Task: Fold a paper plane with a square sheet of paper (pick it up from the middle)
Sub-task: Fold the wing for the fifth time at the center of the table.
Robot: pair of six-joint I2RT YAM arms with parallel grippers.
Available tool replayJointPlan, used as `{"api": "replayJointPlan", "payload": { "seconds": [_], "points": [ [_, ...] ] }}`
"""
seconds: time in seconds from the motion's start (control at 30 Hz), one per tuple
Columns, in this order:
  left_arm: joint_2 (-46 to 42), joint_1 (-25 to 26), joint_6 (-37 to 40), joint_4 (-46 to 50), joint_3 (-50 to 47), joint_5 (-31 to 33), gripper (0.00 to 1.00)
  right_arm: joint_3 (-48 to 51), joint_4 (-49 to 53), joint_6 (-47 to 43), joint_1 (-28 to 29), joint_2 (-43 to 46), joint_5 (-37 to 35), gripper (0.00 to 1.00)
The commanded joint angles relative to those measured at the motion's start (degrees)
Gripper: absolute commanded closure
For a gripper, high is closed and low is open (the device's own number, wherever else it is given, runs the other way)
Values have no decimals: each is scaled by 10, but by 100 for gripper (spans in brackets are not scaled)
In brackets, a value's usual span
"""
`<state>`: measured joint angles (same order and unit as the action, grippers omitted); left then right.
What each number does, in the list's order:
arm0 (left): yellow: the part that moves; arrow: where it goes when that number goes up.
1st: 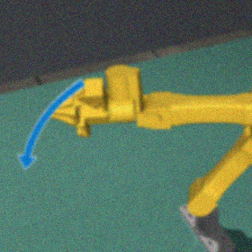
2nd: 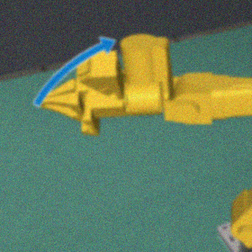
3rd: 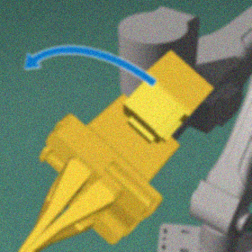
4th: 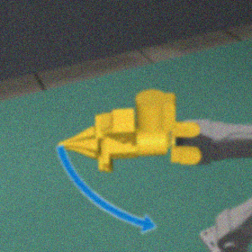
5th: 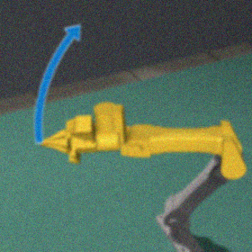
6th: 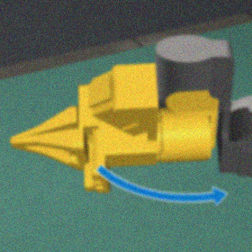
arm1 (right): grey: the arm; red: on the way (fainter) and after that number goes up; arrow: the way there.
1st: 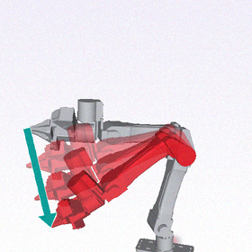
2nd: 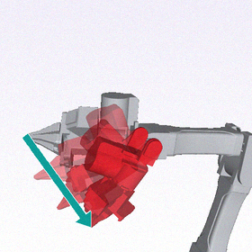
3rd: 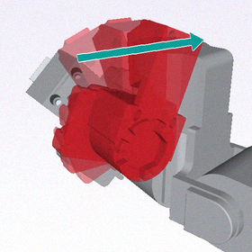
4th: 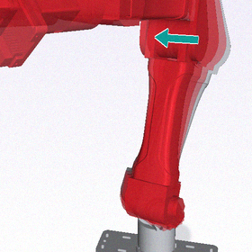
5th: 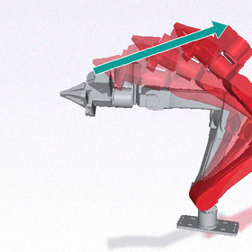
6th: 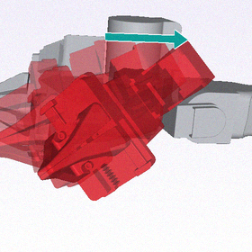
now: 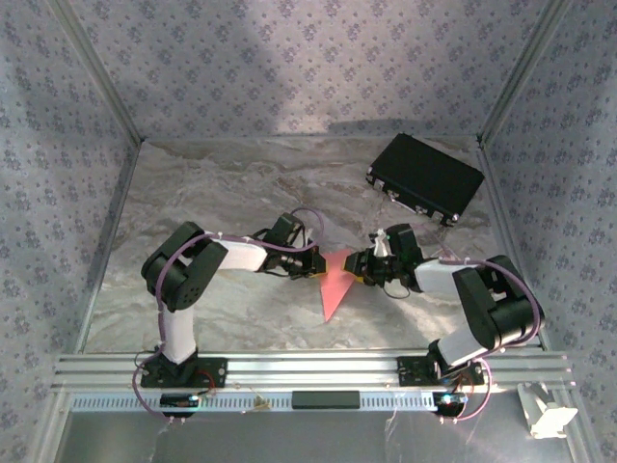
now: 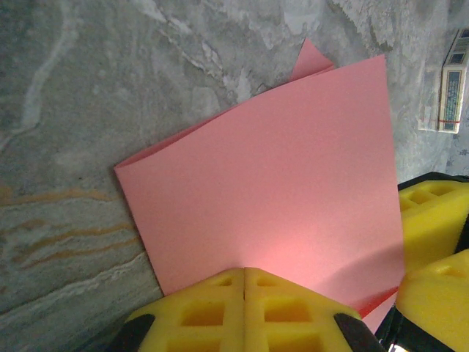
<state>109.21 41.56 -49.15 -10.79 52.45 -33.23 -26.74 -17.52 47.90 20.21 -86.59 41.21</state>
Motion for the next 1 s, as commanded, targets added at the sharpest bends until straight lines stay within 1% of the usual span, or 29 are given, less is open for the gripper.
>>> {"api": "replayJointPlan", "payload": {
  "seconds": [0.0, 0.1, 0.2, 0.3, 0.37, 0.47, 0.57, 0.67, 0.73, 0.97],
  "points": [
    [12, -3, 4, 11, -8, 2, 98, -9, 5, -30, -5, -6, 9, 70],
    [10, -3, 5, 14, -5, 3, 98, -9, 10, -36, -7, -9, 9, 75],
    [1, -3, 5, 13, -2, -1, 96, -9, 20, -38, -7, -11, -2, 83],
    [-16, -3, 2, 6, -4, 4, 91, 0, 22, -15, 2, -2, -47, 90],
    [-29, -4, 0, 5, -4, 13, 89, 11, 3, 12, 19, 11, -78, 92],
    [-51, -4, -5, 7, -5, 25, 81, 18, -7, 58, 41, 28, -126, 94],
    [-72, -3, -6, 16, -8, 34, 77, 31, -17, 110, 59, 43, -171, 95],
    [-85, -3, -7, 20, -16, 45, 77, 50, -34, 175, 74, 52, -217, 95],
    [-83, -3, -10, 19, -23, 48, 79, 59, -40, 207, 86, 58, -241, 95],
    [-65, 6, -27, -2, -32, 37, 87, 69, -34, 257, 122, 76, -294, 95]
  ]
}}
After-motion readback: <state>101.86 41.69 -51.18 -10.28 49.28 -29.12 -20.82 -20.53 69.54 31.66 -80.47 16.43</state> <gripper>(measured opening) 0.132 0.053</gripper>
